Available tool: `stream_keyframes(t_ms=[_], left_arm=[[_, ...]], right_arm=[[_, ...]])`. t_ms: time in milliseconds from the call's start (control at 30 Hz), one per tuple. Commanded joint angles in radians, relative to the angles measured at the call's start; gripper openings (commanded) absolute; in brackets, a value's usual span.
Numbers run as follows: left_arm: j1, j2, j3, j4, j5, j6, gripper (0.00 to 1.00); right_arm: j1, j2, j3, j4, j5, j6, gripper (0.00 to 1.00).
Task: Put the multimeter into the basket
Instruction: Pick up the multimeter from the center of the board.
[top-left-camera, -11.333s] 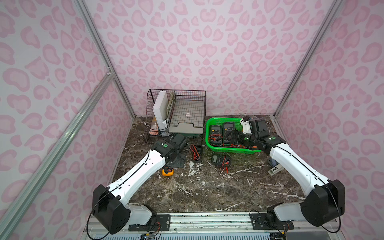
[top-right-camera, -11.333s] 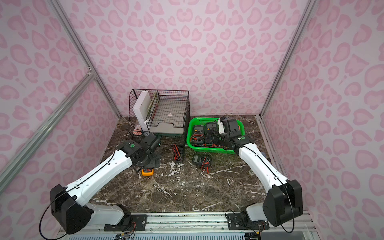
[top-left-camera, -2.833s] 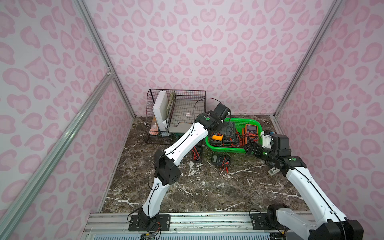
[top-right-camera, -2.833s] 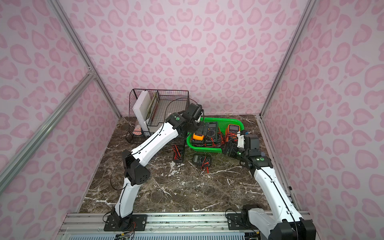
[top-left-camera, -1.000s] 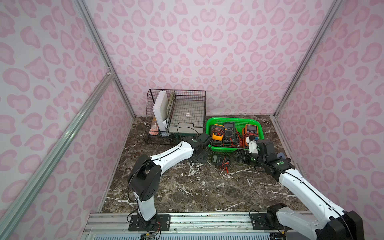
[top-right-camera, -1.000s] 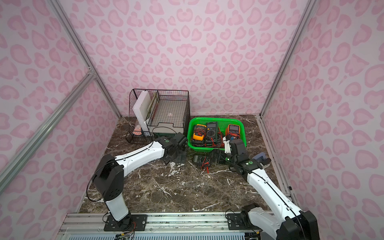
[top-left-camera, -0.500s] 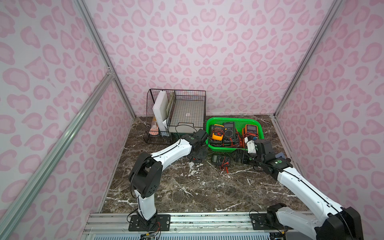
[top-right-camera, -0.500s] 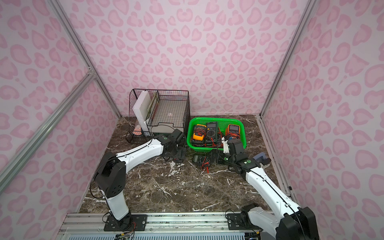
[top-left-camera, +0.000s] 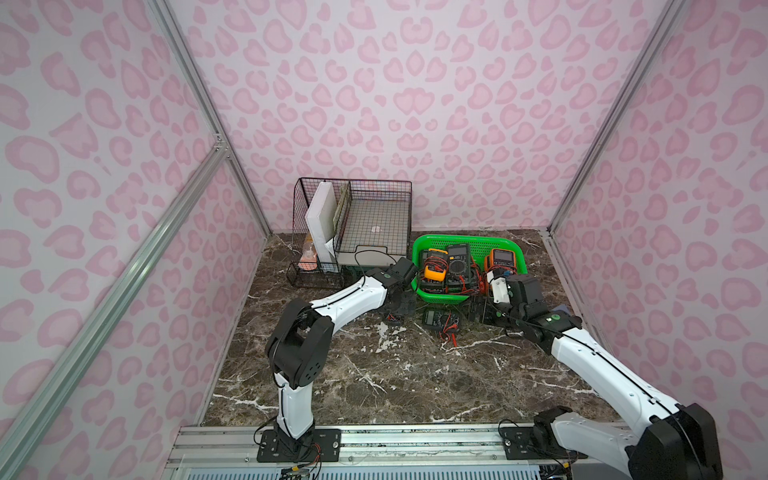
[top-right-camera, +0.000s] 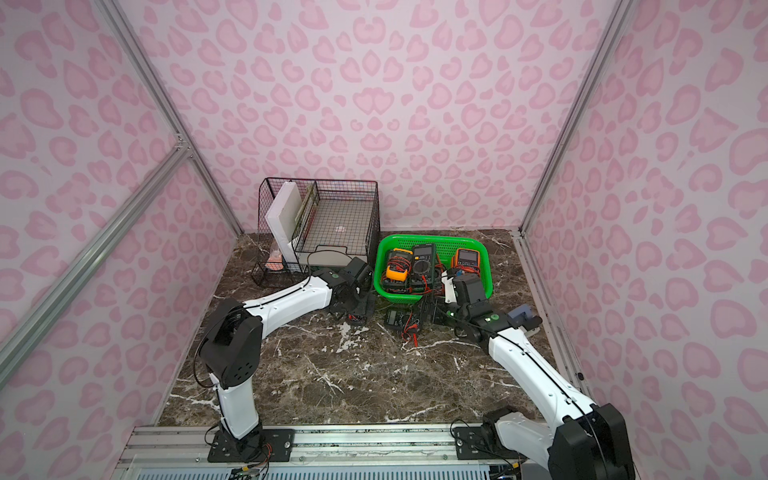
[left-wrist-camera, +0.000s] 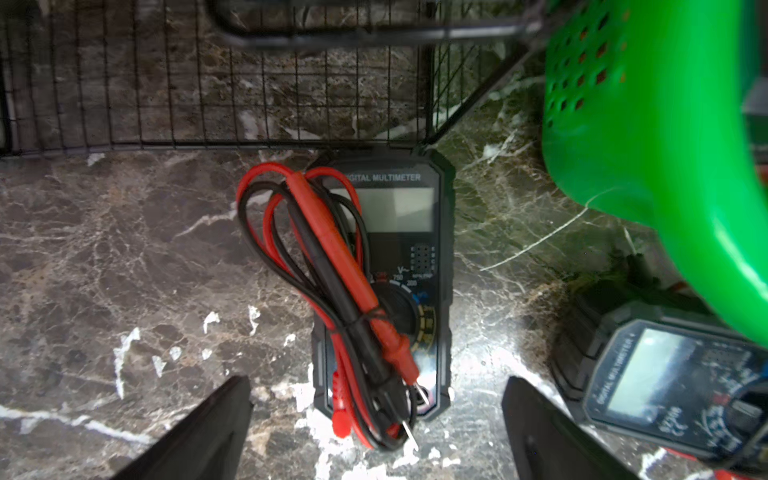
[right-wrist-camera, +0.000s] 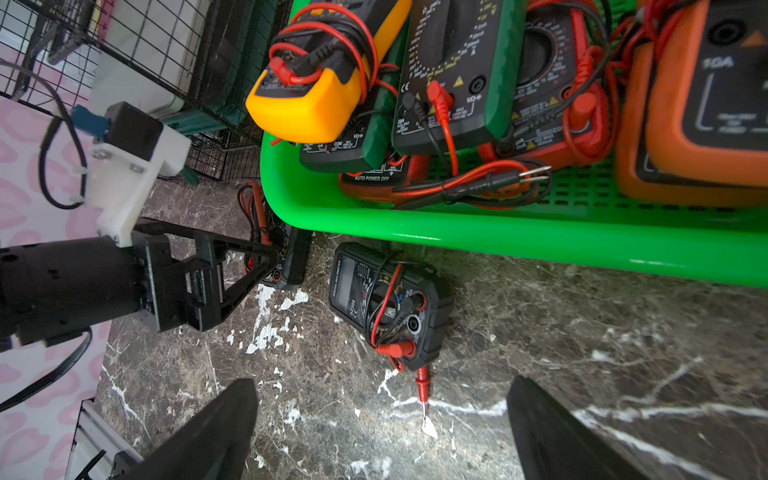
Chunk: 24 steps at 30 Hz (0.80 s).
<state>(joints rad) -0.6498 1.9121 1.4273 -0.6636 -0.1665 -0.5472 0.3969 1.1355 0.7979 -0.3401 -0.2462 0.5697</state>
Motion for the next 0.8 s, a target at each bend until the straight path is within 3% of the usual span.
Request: stream_keyframes(t_ms=[0, 767], left_arm=[[0.003, 0.018, -0.004, 0.019, 0.010, 0.000, 0.99], [0.039, 0.125, -0.039, 0.106, 0.039, -0.003, 0.99]], right_arm=[[0.000, 0.000, 0.014, -0.019, 0.012, -0.014, 0.99], [-0.011, -0.010, 0.076, -0.104, 0.053, -0.050, 0.99]])
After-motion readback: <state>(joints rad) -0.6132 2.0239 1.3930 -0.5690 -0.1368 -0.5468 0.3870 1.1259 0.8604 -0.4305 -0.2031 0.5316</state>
